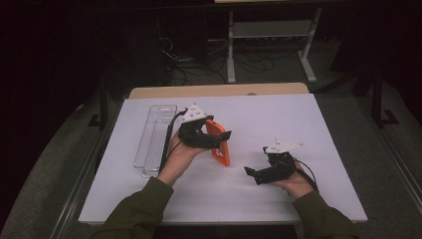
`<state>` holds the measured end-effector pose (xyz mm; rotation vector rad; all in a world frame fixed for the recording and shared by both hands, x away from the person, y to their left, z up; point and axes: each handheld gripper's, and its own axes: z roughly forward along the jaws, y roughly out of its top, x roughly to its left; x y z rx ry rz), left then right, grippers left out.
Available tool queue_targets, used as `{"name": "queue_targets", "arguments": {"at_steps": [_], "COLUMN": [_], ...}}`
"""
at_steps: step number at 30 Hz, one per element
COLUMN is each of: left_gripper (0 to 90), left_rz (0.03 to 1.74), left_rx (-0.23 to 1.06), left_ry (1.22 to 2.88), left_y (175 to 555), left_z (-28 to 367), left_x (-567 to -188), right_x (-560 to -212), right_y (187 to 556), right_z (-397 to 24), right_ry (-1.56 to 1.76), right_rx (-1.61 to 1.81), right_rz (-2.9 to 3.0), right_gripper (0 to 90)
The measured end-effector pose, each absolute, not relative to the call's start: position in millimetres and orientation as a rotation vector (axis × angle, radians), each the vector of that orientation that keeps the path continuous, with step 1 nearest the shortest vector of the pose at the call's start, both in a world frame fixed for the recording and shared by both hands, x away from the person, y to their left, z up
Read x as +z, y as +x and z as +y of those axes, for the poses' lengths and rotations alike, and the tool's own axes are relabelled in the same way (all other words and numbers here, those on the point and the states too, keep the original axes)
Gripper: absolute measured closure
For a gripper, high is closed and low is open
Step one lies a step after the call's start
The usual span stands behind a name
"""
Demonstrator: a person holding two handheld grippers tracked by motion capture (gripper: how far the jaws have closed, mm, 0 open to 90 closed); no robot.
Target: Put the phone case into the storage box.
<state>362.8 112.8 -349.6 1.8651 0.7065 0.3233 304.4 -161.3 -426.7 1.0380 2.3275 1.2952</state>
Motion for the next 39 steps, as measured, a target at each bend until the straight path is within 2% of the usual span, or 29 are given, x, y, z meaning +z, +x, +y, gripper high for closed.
{"name": "queue_targets", "arguments": {"at_steps": [23,39], "left_gripper": [14.5,14.5], "left_rz": [0.672,0.674], "left_rx": [0.325,0.323], "left_ry": [1.865,1.829], "left_y": [362.5,368.3], "left_z": [116.6,136.2], "left_x": [-346.1,-331.7], "right_x": [-436.8,-436.9], "right_y": [279.4,276.4], "right_z": [-198.7,-198.7], "right_ry": [1.038,1.034], "right_rx": [1.253,1.251], "right_rz": [2.279,2.282], "right_gripper": [0.4,0.4]}}
